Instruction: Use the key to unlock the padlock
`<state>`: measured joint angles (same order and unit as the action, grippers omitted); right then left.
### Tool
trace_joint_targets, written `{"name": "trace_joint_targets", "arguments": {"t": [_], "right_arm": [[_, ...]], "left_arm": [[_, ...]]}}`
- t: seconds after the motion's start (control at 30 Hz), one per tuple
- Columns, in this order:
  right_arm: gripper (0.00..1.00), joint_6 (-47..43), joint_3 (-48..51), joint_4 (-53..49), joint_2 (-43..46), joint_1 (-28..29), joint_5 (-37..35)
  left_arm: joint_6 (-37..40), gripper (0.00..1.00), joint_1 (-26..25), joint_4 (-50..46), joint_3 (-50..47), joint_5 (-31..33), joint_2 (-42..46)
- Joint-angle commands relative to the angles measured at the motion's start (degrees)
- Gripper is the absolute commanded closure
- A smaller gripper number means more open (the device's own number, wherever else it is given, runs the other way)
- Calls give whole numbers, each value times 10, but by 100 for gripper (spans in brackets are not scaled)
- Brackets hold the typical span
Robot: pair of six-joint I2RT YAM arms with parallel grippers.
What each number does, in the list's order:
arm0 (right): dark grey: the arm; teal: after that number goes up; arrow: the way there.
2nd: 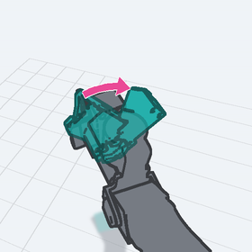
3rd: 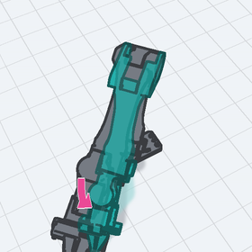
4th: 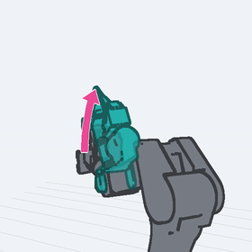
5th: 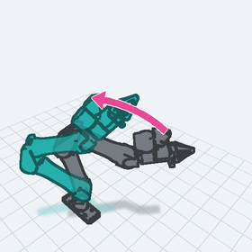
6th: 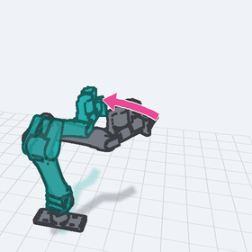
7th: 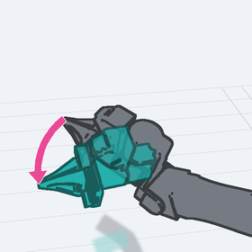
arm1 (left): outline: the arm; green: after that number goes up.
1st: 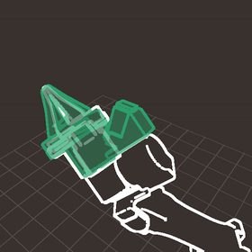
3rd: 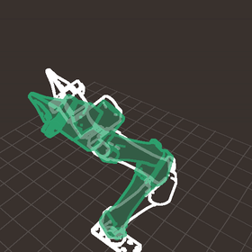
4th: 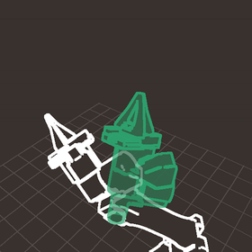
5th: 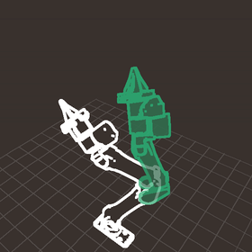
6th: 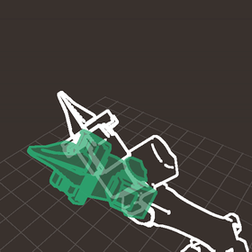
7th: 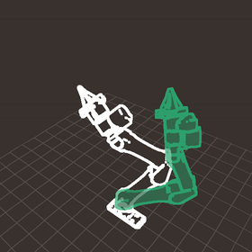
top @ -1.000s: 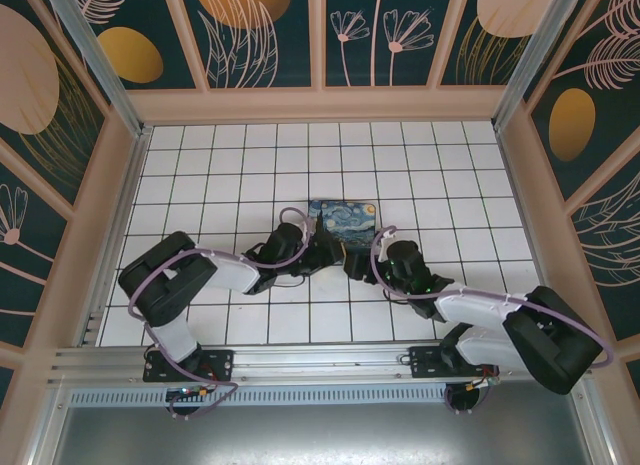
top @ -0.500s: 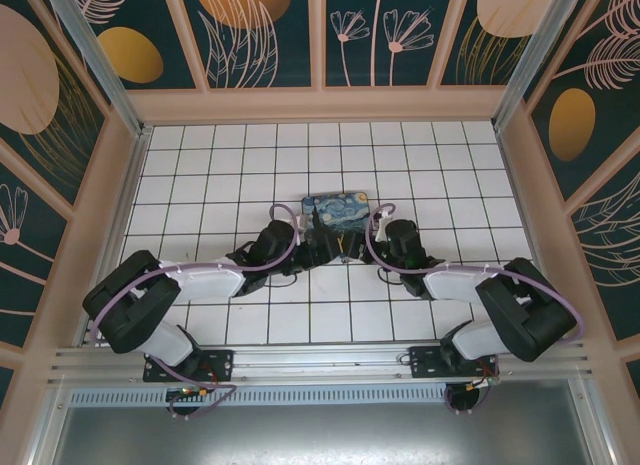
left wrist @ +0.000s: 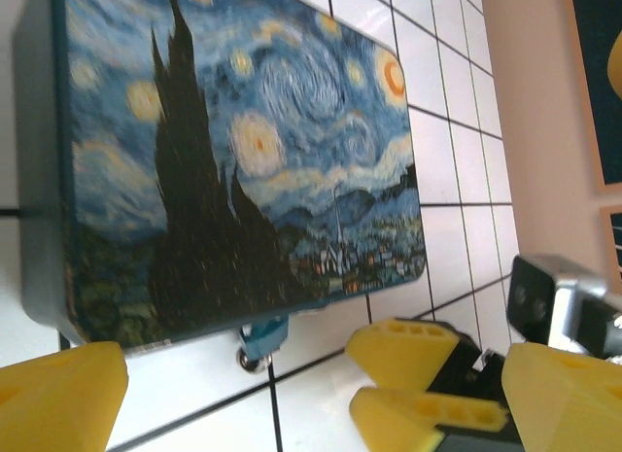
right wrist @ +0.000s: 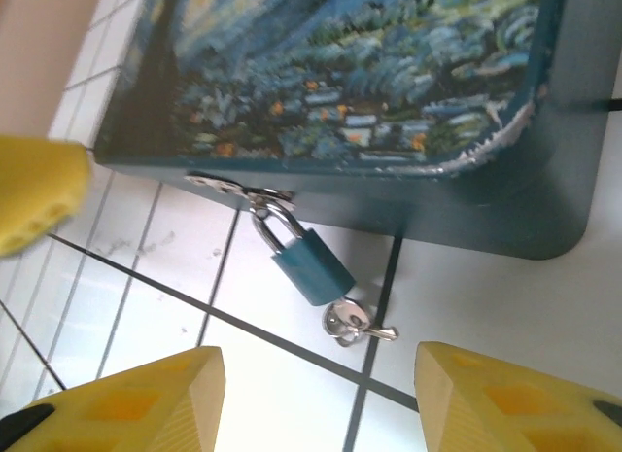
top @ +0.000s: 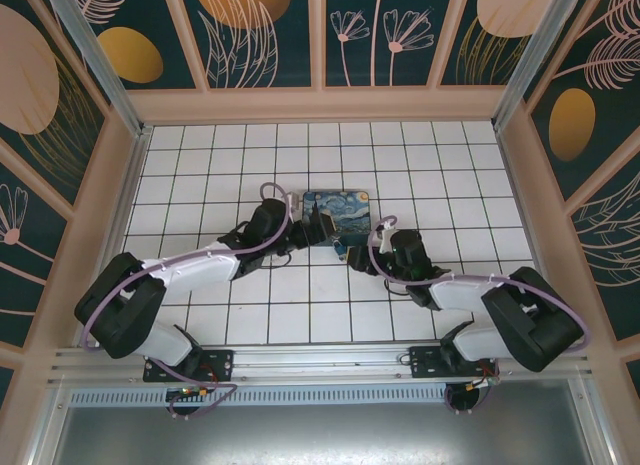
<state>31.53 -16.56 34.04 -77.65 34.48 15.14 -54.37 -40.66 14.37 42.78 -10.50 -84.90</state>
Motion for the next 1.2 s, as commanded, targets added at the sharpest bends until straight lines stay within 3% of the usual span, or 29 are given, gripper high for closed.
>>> {"name": "trace_joint_targets", "arguments": {"t": [0.0,0.6,0.87,0.93,1.03,1.17], "right_arm": [[45,-32,-24,2,-35,-4,10],[46,-28,-83,35,-133,14,27],[52,-22,-97,39,-160,23,25],[56,-21,-96,39,-162,23,24],[71,-20,-90,39,-162,22,21],[99,-18,-83,33,-155,22,17]], "left_arm": [[29,1,14,-35,29,11,9],[27,2,25,-29,47,0,-9],[27,2,30,-23,47,-7,-12],[28,1,32,-23,47,-9,-12],[31,1,35,-23,48,-11,-11],[46,2,37,-37,59,-4,-14]]}}
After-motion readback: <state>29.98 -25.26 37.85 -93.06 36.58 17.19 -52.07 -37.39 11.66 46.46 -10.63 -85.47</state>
